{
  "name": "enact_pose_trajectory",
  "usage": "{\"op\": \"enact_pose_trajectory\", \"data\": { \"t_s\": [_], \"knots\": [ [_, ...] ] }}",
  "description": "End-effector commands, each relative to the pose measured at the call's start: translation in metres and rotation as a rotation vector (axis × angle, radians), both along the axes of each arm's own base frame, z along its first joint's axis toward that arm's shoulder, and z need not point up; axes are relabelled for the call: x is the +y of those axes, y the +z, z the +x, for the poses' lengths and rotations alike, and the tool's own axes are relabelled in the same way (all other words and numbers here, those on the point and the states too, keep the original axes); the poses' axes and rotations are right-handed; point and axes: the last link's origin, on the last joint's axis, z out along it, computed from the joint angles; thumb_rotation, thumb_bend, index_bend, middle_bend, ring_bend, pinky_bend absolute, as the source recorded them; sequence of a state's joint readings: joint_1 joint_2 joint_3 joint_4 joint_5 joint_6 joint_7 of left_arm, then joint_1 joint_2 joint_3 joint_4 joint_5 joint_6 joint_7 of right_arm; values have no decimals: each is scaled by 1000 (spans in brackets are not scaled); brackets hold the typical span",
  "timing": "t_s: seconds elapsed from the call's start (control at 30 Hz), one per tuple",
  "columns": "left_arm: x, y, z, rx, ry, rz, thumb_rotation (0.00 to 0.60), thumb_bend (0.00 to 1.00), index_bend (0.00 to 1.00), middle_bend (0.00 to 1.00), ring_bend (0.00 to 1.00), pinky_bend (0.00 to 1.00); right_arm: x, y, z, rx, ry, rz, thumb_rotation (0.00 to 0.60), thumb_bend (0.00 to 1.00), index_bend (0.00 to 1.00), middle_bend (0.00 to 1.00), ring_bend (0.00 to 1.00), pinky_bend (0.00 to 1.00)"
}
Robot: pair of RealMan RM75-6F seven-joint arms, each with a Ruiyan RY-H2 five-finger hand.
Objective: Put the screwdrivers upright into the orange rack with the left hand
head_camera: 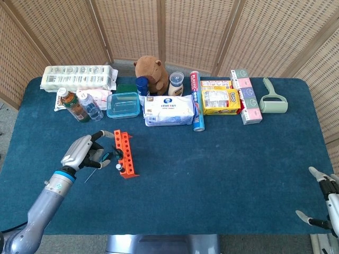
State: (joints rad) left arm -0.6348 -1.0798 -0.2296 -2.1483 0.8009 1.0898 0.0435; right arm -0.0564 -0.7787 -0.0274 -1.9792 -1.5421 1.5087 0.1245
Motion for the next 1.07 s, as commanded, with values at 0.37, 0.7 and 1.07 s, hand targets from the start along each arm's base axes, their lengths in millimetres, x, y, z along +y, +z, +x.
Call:
{"op": "enact_pose_trajectory", "data": {
  "t_s": [0.37, 0.7, 1.07],
  "knots": [
    [-44, 67, -38, 94, -70, 198, 600, 210, 137, 306, 398, 727, 0, -2, 1, 5, 3, 5, 600, 0, 67, 155, 155, 44],
    [-98, 77, -127, 339, -53, 232, 600, 138, 0, 0, 0, 260, -1, -7, 3, 17, 3, 13, 600, 0, 67, 156, 155, 44],
    [-146, 81, -166, 536, 60, 356, 600, 110, 0, 0, 0, 120, -1, -5, 4, 36, 8, -17, 600, 0, 68, 149, 144, 43]
  ]
}}
